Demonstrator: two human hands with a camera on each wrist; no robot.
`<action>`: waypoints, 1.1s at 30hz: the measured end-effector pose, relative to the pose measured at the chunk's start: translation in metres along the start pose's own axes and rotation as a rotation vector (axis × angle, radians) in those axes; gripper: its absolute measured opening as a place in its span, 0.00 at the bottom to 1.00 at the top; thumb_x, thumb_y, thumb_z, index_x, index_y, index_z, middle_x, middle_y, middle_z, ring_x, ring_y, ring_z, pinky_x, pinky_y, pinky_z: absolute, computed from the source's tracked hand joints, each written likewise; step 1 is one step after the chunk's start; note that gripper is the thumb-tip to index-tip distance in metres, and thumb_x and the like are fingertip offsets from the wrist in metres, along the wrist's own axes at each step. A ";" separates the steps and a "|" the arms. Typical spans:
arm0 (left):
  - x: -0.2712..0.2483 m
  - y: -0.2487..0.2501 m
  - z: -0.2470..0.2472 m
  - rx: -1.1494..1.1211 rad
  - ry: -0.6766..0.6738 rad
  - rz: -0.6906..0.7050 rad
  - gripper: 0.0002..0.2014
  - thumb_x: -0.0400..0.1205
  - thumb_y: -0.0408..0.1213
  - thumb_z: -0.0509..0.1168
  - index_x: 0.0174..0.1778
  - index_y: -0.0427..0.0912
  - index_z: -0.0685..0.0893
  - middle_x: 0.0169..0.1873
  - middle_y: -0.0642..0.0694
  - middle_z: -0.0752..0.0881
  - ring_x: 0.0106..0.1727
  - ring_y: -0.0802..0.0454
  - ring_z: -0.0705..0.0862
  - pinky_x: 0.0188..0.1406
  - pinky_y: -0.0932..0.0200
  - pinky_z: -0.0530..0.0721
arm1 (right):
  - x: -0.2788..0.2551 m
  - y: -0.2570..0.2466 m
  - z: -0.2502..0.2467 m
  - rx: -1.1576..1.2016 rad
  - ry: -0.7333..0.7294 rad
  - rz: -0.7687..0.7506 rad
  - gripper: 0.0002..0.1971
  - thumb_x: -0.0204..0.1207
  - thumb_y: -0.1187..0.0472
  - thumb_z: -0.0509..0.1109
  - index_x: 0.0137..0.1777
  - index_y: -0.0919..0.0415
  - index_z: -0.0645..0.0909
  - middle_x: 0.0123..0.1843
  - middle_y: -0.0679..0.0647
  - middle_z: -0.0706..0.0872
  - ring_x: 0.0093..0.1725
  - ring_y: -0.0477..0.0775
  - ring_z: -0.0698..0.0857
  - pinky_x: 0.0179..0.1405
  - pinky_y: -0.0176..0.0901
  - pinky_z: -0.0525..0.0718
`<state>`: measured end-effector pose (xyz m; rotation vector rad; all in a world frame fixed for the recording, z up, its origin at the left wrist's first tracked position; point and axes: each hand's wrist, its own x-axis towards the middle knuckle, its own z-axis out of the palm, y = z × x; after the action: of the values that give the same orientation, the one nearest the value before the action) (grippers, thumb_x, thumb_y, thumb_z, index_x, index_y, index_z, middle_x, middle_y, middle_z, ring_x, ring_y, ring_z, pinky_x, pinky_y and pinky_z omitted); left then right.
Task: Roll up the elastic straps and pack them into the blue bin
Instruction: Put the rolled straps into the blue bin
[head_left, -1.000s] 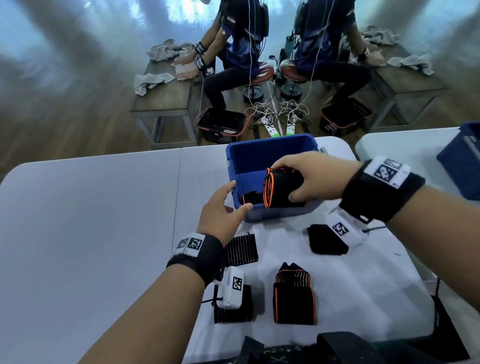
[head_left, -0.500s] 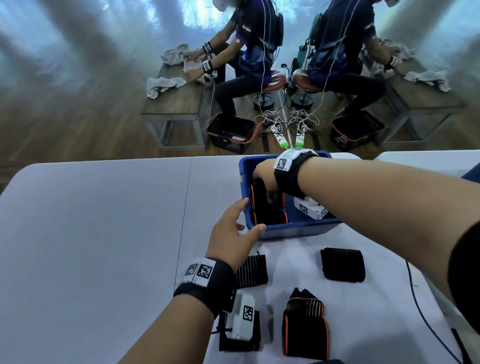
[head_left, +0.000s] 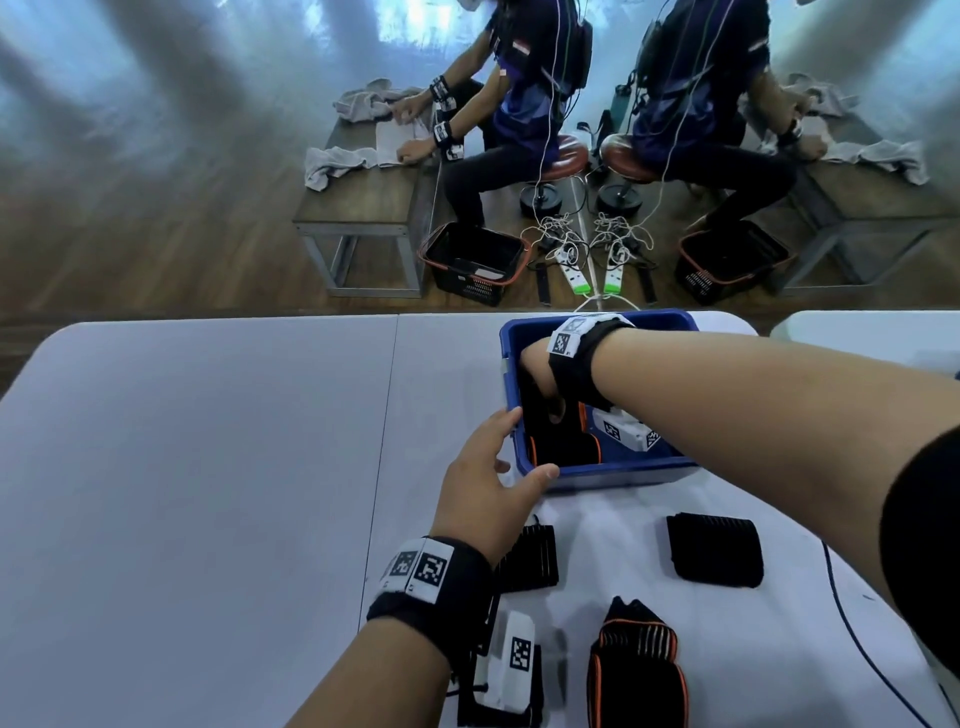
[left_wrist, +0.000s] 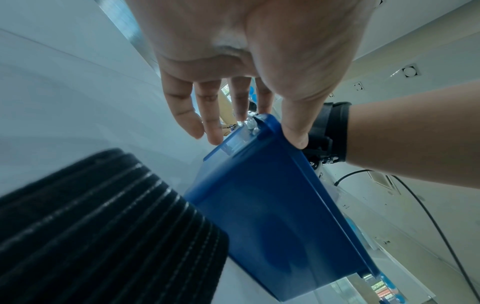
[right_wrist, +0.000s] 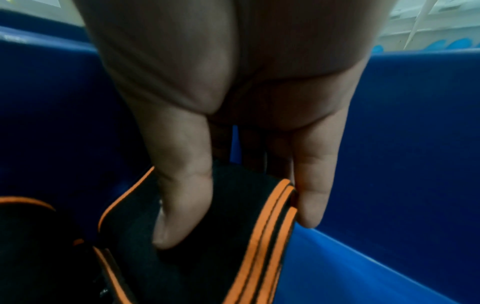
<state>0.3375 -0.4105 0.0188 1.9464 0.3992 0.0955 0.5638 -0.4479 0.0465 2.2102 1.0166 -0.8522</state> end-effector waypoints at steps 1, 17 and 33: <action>0.000 0.001 0.000 -0.002 0.000 -0.001 0.34 0.78 0.53 0.75 0.79 0.68 0.71 0.76 0.73 0.70 0.58 0.64 0.83 0.46 0.81 0.75 | -0.001 0.000 0.000 -0.007 -0.004 0.000 0.19 0.59 0.46 0.86 0.44 0.55 0.88 0.39 0.52 0.90 0.43 0.57 0.90 0.48 0.51 0.89; -0.002 0.002 0.000 -0.027 0.014 -0.013 0.33 0.78 0.51 0.76 0.79 0.68 0.72 0.74 0.71 0.73 0.57 0.62 0.83 0.47 0.76 0.76 | -0.078 0.029 -0.005 0.362 0.269 -0.064 0.35 0.66 0.57 0.84 0.74 0.52 0.76 0.63 0.51 0.85 0.59 0.55 0.84 0.57 0.49 0.84; 0.003 -0.003 0.001 0.034 0.024 -0.042 0.34 0.77 0.55 0.76 0.79 0.68 0.72 0.54 0.45 0.92 0.47 0.53 0.89 0.61 0.49 0.87 | -0.212 0.065 0.185 0.745 0.197 0.072 0.11 0.72 0.62 0.76 0.53 0.50 0.85 0.47 0.43 0.88 0.46 0.51 0.86 0.49 0.40 0.84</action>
<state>0.3399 -0.4090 0.0151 1.9712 0.4599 0.0860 0.4497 -0.7084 0.0974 2.9799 0.7649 -1.1247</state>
